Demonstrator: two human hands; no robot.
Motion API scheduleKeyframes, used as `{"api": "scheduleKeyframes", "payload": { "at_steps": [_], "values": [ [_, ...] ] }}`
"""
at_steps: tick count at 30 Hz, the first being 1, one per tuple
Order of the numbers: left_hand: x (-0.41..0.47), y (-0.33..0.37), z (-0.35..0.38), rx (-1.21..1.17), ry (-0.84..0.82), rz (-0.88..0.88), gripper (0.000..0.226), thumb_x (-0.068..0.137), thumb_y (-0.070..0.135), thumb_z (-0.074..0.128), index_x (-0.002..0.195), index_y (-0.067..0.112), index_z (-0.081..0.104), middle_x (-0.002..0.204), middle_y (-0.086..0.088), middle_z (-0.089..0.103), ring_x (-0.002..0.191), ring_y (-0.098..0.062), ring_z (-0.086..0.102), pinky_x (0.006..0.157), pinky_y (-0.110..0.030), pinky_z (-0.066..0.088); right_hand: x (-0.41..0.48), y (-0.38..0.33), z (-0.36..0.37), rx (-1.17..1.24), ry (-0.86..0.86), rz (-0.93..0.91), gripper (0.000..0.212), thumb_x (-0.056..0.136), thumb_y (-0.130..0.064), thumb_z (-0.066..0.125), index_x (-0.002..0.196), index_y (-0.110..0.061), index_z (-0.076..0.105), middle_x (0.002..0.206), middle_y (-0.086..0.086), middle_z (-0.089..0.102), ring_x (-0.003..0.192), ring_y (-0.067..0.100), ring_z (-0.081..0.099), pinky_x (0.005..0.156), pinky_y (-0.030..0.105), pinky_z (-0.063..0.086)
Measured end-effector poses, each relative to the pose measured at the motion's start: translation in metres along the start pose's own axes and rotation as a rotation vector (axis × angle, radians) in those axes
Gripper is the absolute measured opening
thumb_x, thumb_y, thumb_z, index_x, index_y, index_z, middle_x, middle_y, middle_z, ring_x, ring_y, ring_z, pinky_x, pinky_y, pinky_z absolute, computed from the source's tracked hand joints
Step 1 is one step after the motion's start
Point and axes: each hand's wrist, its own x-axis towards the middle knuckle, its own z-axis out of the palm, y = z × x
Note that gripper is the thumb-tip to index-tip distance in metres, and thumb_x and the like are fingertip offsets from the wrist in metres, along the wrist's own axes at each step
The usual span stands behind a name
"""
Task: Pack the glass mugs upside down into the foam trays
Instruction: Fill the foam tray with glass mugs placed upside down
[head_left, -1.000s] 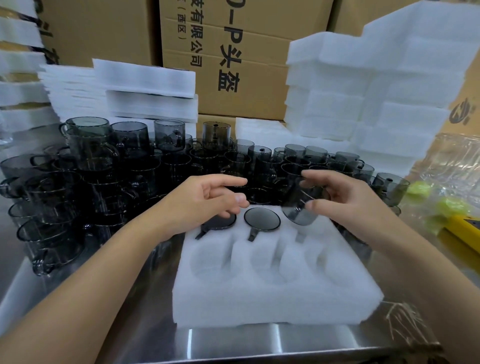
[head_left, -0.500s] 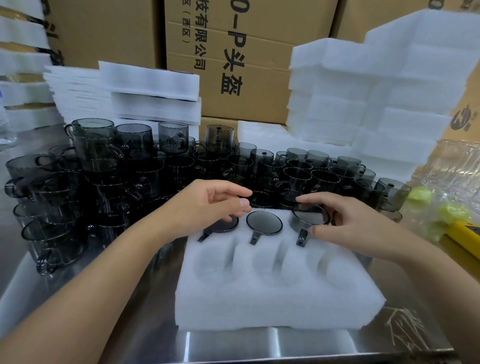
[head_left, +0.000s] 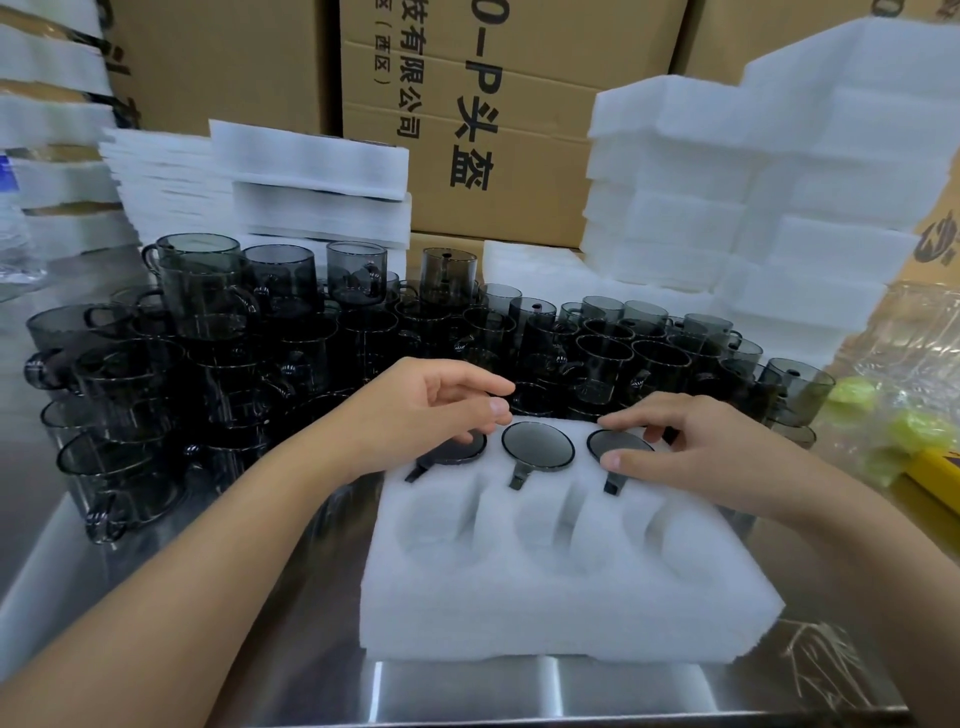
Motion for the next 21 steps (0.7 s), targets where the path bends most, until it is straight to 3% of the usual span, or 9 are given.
{"api": "scheduleKeyframes", "payload": {
  "at_steps": [3,7,12,14,16,18,21],
  "values": [
    [0.0,-0.001,0.001,0.001,0.002,0.003,0.017,0.09,0.024,0.062,0.106,0.03,0.067,0.094,0.013,0.074,0.09,-0.002,0.069,0.07,-0.013,0.051,0.003,-0.002,-0.003,-0.123,-0.045,-0.007,0.043,0.074,-0.061,0.062,0.115,-0.046,0.061,0.093,-0.032,0.055,0.086,-0.02,0.045,0.069,0.001,0.033],
    [-0.001,0.0,0.001,0.011,0.006,0.004,0.017,0.088,0.029,0.065,0.105,0.032,0.068,0.094,0.014,0.074,0.091,0.0,0.068,0.073,-0.013,0.052,0.006,-0.013,-0.009,-0.257,-0.149,0.02,0.048,0.08,-0.06,0.056,0.123,-0.039,0.059,0.108,-0.03,0.051,0.093,-0.009,0.05,0.076,0.012,0.037],
    [-0.002,-0.001,0.001,0.036,0.011,0.006,0.017,0.088,0.03,0.066,0.104,0.034,0.068,0.094,0.013,0.074,0.091,-0.003,0.068,0.085,-0.022,0.054,0.016,-0.042,-0.019,-0.504,-0.288,0.082,0.034,0.084,-0.051,0.056,0.105,-0.029,0.07,0.112,-0.008,0.064,0.093,0.01,0.061,0.088,0.033,0.05],
    [-0.002,-0.002,0.002,0.045,0.02,0.01,0.016,0.087,0.031,0.067,0.102,0.037,0.069,0.094,0.012,0.074,0.092,-0.005,0.068,0.087,-0.026,0.055,0.024,-0.06,-0.018,-0.547,-0.202,0.051,0.034,0.084,-0.045,0.056,0.098,-0.017,0.07,0.105,0.001,0.07,0.094,0.019,0.064,0.084,0.037,0.053],
    [-0.002,-0.003,0.003,0.032,0.028,0.012,0.015,0.087,0.029,0.067,0.1,0.036,0.069,0.095,0.009,0.074,0.093,-0.01,0.068,0.087,-0.028,0.055,0.035,-0.079,-0.013,-0.5,0.014,-0.042,0.034,0.084,-0.04,0.056,0.1,-0.011,0.066,0.098,0.007,0.07,0.092,0.023,0.063,0.081,0.037,0.053],
    [-0.003,-0.002,0.003,0.021,0.03,0.015,0.015,0.088,0.026,0.067,0.099,0.036,0.069,0.095,0.009,0.074,0.093,-0.01,0.068,0.086,-0.026,0.054,0.051,-0.099,-0.007,-0.41,0.215,-0.165,0.028,0.087,-0.035,0.055,0.103,-0.015,0.067,0.094,-0.001,0.07,0.082,0.021,0.058,0.076,0.031,0.049],
    [-0.004,-0.001,0.004,0.026,0.034,0.019,0.016,0.088,0.024,0.067,0.097,0.036,0.069,0.095,0.009,0.074,0.086,-0.002,0.067,0.081,-0.018,0.052,0.082,-0.126,0.005,-0.285,0.279,-0.315,0.032,0.091,-0.026,0.055,0.123,-0.025,0.06,0.107,-0.004,0.058,0.089,0.011,0.048,0.076,0.023,0.034]
  ]
}}
